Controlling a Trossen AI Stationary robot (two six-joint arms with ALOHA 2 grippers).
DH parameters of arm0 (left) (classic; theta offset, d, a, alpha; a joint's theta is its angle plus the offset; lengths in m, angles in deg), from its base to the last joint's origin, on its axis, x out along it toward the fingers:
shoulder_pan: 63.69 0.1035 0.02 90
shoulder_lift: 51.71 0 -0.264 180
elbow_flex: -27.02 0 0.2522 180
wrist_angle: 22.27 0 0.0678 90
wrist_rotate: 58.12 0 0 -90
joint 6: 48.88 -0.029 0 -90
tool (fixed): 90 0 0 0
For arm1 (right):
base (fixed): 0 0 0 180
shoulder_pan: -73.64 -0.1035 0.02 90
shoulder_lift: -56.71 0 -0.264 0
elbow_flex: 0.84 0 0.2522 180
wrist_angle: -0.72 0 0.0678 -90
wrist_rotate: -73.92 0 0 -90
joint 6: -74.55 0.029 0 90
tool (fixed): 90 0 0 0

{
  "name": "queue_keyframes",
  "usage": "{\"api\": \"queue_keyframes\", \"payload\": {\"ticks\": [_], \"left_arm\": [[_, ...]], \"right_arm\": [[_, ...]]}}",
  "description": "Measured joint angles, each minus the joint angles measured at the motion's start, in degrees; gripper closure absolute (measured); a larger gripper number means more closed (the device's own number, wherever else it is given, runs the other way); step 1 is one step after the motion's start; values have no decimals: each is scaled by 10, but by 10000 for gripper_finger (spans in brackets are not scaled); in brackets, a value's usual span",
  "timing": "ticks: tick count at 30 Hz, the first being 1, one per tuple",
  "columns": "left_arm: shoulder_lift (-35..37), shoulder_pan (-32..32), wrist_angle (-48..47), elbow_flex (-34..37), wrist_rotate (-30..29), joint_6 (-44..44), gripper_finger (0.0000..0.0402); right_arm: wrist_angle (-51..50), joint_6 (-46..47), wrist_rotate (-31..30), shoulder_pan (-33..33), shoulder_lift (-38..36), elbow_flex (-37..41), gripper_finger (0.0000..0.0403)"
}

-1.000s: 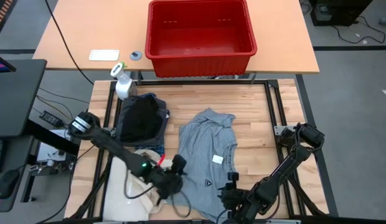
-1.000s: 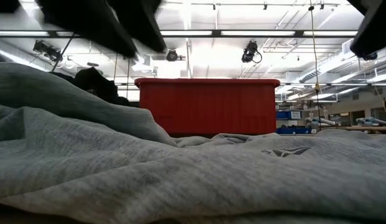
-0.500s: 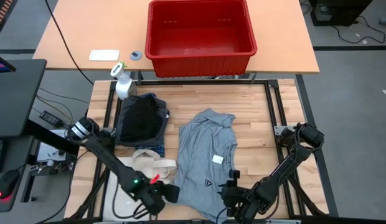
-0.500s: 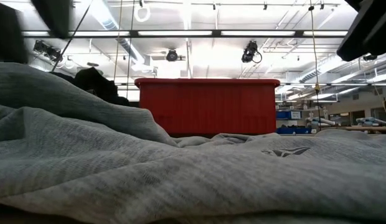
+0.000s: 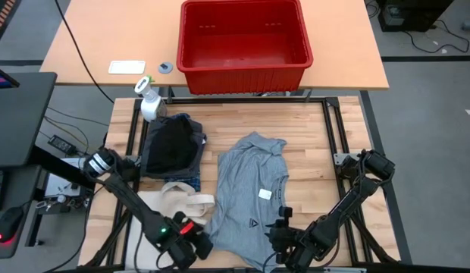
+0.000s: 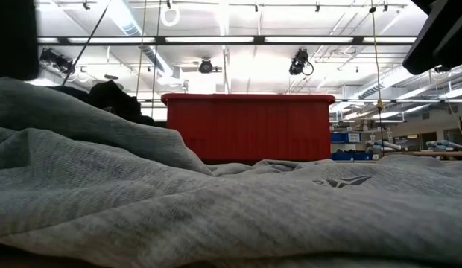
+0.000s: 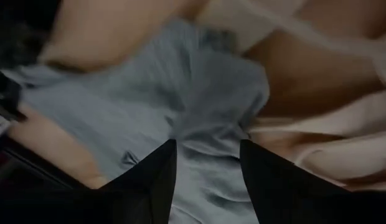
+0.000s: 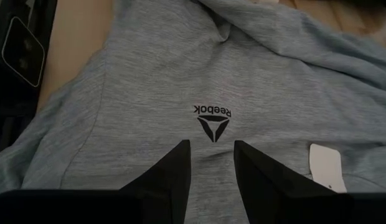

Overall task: Fold Laundry from Bin
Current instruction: Fold the gray shirt

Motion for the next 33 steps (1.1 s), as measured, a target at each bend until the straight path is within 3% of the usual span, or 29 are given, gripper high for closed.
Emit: {"api": "queue_keyframes", "payload": {"ticks": [8,15,25,29,33], "left_arm": [[0,-34,58,0,-1,23,221],[-11,-24,-14,0,-3,26,221],[-12,-7,-16,0,26,10,224],[-16,2,-15,0,57,61,259],[-34,6,-16,0,71,160,347]], "right_arm": [[-7,0,-1,4,0,0,272],[-5,0,-1,8,0,0,272],[-4,1,-1,8,0,0,272],[-4,1,-1,8,0,0,272],[-3,1,-2,8,0,0,272]]}}
